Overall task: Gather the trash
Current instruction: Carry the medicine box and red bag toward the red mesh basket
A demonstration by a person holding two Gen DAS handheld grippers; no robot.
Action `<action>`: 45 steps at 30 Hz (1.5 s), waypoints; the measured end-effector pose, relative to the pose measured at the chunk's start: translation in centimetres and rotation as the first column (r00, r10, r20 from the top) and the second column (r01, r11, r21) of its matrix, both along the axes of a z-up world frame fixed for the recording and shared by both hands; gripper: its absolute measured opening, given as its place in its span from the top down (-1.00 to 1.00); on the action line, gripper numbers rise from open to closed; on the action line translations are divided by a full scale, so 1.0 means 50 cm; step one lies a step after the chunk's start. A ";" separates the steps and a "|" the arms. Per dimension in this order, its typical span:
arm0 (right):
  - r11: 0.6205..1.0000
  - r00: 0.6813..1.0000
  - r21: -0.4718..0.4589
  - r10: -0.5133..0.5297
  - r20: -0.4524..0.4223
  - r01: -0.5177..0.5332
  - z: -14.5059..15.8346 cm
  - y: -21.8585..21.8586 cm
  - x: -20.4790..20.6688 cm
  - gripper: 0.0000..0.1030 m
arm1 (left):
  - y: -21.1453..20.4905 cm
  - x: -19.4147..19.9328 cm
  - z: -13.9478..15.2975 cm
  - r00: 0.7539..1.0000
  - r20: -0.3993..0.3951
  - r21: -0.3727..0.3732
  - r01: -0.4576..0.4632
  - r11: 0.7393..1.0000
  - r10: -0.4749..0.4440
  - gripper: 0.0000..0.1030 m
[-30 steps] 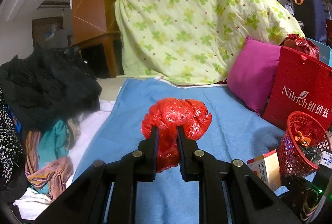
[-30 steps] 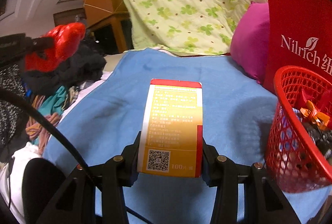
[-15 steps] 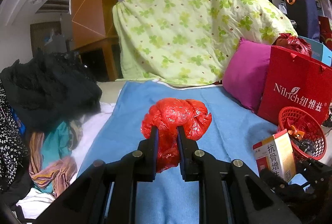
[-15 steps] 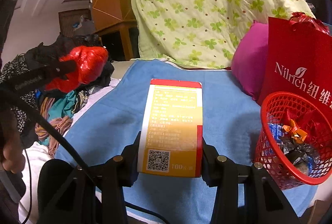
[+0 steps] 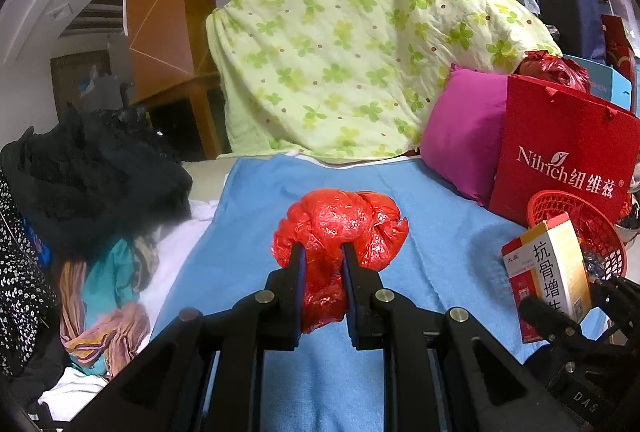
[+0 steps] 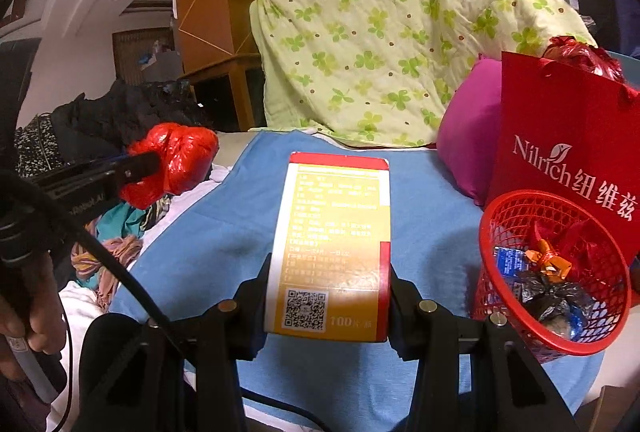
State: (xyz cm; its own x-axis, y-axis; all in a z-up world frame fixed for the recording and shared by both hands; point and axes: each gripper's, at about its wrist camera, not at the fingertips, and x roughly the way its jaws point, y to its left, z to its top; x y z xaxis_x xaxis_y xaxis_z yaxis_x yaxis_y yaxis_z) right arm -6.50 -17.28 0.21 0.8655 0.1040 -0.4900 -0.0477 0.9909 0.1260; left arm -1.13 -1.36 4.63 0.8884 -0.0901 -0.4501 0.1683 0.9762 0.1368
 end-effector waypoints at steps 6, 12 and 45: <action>1.000 1.000 0.003 -0.013 0.000 0.013 0.000 -0.014 -0.015 0.05 | -0.016 -0.008 -0.004 1.000 -0.003 0.008 0.014 1.000 -0.014 0.65; 1.000 1.000 0.012 -0.026 -0.003 0.026 -0.001 -0.031 -0.019 0.05 | -0.033 -0.013 -0.008 1.000 -0.009 0.014 0.030 0.999 -0.030 0.65; 0.994 0.995 0.055 -0.095 -0.006 0.095 0.001 -0.073 -0.049 0.04 | -0.068 -0.019 -0.032 0.995 -0.052 0.011 0.088 0.996 -0.087 0.65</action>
State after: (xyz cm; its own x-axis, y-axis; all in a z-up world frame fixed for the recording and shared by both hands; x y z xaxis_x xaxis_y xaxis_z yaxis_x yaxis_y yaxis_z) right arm -8.93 -20.92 0.27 0.8711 0.0483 -0.4888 0.0469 0.9824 0.1808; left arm -2.10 -4.74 3.04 0.8530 -0.1597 -0.4969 0.2599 0.9556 0.1390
